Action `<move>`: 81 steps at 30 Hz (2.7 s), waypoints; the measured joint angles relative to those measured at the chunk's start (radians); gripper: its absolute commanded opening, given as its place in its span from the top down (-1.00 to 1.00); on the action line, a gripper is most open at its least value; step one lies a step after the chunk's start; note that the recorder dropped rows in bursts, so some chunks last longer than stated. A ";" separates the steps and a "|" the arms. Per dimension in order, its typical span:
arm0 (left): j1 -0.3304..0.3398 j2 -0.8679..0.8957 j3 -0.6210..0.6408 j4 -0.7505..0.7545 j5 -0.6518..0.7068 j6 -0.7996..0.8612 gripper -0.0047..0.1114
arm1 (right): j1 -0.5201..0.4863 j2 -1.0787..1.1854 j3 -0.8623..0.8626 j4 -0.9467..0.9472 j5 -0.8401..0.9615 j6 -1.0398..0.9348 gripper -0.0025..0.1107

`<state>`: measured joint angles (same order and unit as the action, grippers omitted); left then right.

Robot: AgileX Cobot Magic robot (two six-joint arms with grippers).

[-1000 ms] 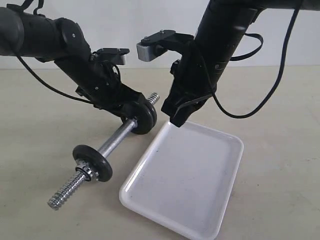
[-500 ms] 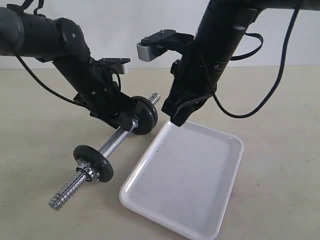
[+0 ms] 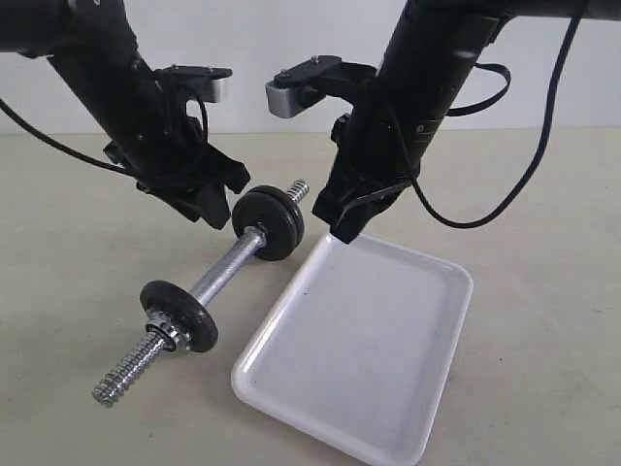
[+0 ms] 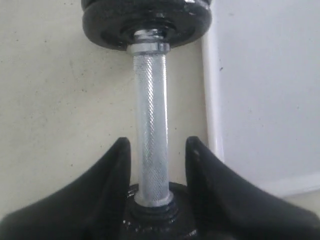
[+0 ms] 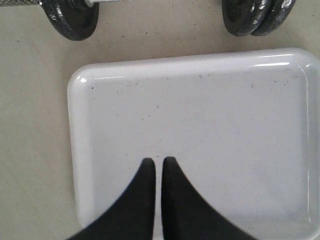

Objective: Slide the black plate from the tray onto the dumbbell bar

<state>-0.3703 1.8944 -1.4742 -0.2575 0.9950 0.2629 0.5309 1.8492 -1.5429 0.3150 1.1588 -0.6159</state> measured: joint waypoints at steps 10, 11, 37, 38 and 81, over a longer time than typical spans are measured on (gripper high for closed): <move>0.000 -0.270 0.024 -0.004 0.167 -0.026 0.48 | -0.014 0.000 0.000 -0.076 0.031 0.082 0.96; 0.000 -0.291 0.035 -0.004 0.167 -0.026 0.55 | -0.014 0.000 0.000 -0.082 0.033 0.082 0.96; 0.000 -1.317 1.111 -0.030 -0.924 0.009 0.84 | -0.248 -0.439 0.047 0.091 -0.438 0.109 0.96; 0.000 -1.340 1.118 -0.030 -0.929 0.009 0.84 | -0.248 -0.464 0.080 0.106 -0.451 0.096 0.96; 0.000 -1.612 1.470 -0.117 -1.080 0.044 0.84 | -0.261 -1.691 1.537 0.240 -1.271 -0.059 0.96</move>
<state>-0.3703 0.2825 -0.0038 -0.3740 -0.0852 0.3067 0.2702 0.1580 -0.0060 0.5553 -0.1119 -0.6746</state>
